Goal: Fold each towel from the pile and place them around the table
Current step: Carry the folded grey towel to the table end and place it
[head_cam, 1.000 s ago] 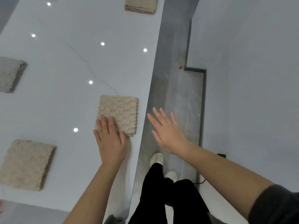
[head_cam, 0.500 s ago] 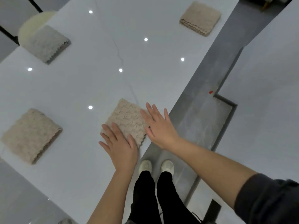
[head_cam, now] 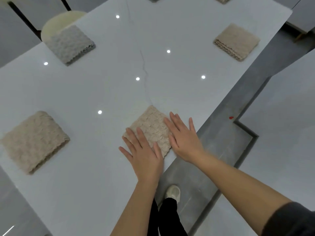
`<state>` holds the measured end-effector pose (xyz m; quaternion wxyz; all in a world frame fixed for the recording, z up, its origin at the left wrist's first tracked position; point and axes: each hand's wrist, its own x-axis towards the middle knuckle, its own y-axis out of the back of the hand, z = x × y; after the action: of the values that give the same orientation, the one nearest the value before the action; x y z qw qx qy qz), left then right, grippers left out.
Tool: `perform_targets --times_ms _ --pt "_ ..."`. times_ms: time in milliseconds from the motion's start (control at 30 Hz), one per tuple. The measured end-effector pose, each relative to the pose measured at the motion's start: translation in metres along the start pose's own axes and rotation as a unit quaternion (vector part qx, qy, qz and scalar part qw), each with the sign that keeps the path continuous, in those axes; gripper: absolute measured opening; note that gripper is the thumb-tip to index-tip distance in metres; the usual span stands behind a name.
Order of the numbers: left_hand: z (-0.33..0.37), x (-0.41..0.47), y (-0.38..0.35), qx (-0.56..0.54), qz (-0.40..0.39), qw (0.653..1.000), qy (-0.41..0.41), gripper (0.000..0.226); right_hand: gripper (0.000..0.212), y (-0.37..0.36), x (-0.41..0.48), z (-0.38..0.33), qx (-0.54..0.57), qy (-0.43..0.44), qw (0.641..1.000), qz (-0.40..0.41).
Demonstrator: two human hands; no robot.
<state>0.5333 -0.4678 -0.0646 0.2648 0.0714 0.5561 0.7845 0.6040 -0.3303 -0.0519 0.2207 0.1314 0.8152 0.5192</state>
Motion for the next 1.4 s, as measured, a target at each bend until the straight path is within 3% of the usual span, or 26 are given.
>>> perform_targets --times_ms 167,367,667,967,1100,1200,1300,1400 --pt "0.011 0.006 -0.002 -0.004 0.002 1.0 0.009 0.071 0.061 0.008 0.003 0.013 0.002 0.024 1.0 -0.007" --pt "0.012 0.011 0.006 -0.049 0.028 0.998 0.033 0.071 0.067 0.033 0.031 0.03 0.092 0.105 0.989 -0.044" --pt "0.022 0.015 -0.004 -0.028 0.024 0.998 0.042 0.066 0.058 0.018 0.065 0.016 -0.049 0.231 0.969 -0.075" --pt "0.024 0.019 -0.003 -0.021 0.012 0.999 0.029 0.065 0.056 0.015 0.063 0.015 -0.067 0.22 0.971 -0.065" --pt "0.017 0.019 0.007 -0.003 -0.011 1.0 0.012 0.066 0.058 0.019 0.06 0.016 -0.054 0.178 0.981 -0.044" --pt "-0.002 0.027 0.03 -0.013 -0.01 1.0 -0.012 0.066 0.059 0.019 0.036 0.004 0.019 0.05 0.998 0.026" --pt "-0.022 0.056 0.054 -0.011 -0.026 0.994 -0.105 0.067 0.059 0.005 -0.001 -0.015 0.068 -0.079 0.993 0.064" --pt "-0.026 0.093 0.065 0.021 -0.074 0.965 -0.253 0.066 0.06 -0.016 -0.024 -0.042 0.101 -0.167 0.977 0.088"
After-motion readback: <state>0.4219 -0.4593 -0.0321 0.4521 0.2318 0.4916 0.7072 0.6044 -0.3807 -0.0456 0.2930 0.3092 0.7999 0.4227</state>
